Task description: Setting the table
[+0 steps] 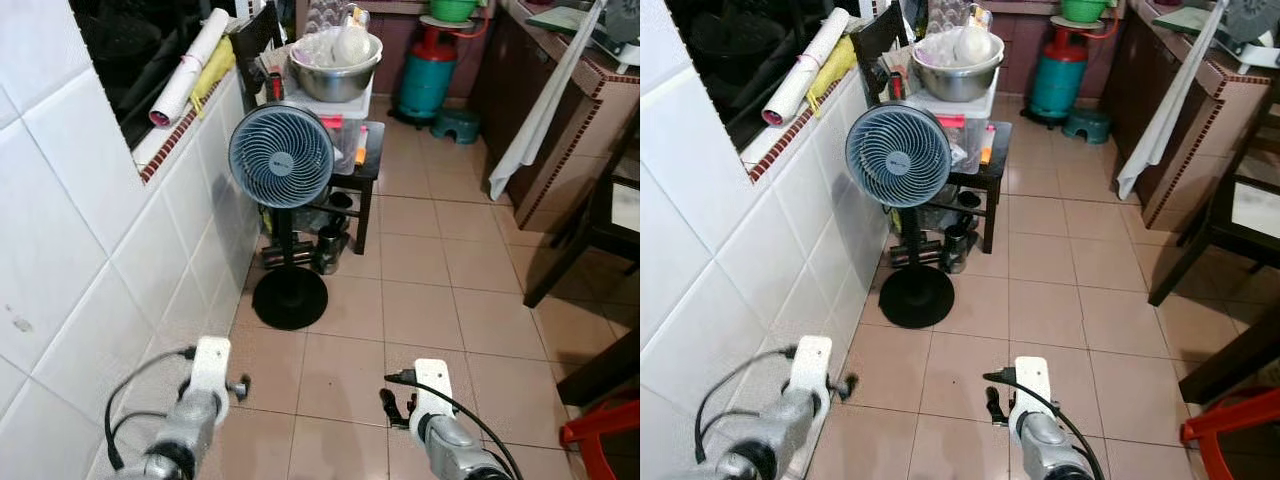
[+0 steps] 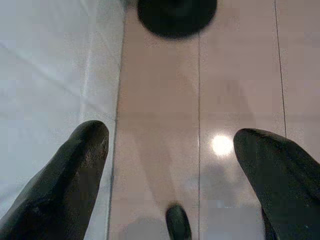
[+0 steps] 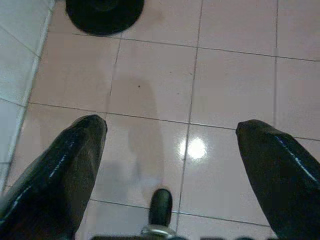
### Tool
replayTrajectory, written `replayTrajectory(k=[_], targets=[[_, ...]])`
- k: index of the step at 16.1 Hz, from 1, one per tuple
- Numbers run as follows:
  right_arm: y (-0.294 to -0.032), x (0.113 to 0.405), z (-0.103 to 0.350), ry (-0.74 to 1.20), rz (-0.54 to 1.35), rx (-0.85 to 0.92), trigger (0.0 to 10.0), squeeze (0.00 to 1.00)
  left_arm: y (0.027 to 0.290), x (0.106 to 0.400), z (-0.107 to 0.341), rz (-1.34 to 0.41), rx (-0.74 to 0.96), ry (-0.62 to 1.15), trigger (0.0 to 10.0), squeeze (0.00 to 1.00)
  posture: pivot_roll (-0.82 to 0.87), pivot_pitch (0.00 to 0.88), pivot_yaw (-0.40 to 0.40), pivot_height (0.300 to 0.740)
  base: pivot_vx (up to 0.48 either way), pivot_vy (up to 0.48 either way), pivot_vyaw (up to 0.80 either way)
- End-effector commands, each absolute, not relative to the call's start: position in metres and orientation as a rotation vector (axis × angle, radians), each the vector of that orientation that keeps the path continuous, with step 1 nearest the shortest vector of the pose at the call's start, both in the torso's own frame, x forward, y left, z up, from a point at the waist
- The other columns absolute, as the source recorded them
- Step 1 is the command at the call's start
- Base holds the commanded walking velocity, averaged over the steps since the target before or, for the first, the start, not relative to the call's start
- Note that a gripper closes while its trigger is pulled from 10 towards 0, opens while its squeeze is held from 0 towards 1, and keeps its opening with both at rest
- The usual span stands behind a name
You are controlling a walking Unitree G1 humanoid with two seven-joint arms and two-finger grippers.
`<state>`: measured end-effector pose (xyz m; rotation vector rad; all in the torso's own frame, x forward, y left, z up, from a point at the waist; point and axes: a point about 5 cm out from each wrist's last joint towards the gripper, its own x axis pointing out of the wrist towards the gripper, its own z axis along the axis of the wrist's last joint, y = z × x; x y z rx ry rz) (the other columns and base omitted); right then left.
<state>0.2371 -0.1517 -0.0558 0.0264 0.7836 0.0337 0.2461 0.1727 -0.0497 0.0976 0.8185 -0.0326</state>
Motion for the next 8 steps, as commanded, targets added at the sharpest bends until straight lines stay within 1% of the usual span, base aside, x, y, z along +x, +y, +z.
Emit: replayTrajectory(k=[1,5,8], targets=[[-0.156,0.231,-0.06,0.809,0.029,0.008,10.0,0.0,0.173,0.232,-0.06,-0.056,0.112,0.879,10.0,0.0,0.03,0.0,-0.024,0.74,0.0,0.0,0.0],[-0.161,0.221,-0.066,0.841,0.018,0.003,10.0,0.0,0.177,0.208,-0.073,-0.082,0.14,0.96,10.0,0.0,0.04,0.0,-0.033,0.74,0.0,0.0,0.0],[-0.159,0.216,-0.069,0.852,0.023,0.009,10.0,0.0,0.185,0.199,-0.078,-0.081,0.16,0.989,10.0,0.0,0.04,0.0,-0.027,0.74,0.0,0.0,0.0]])
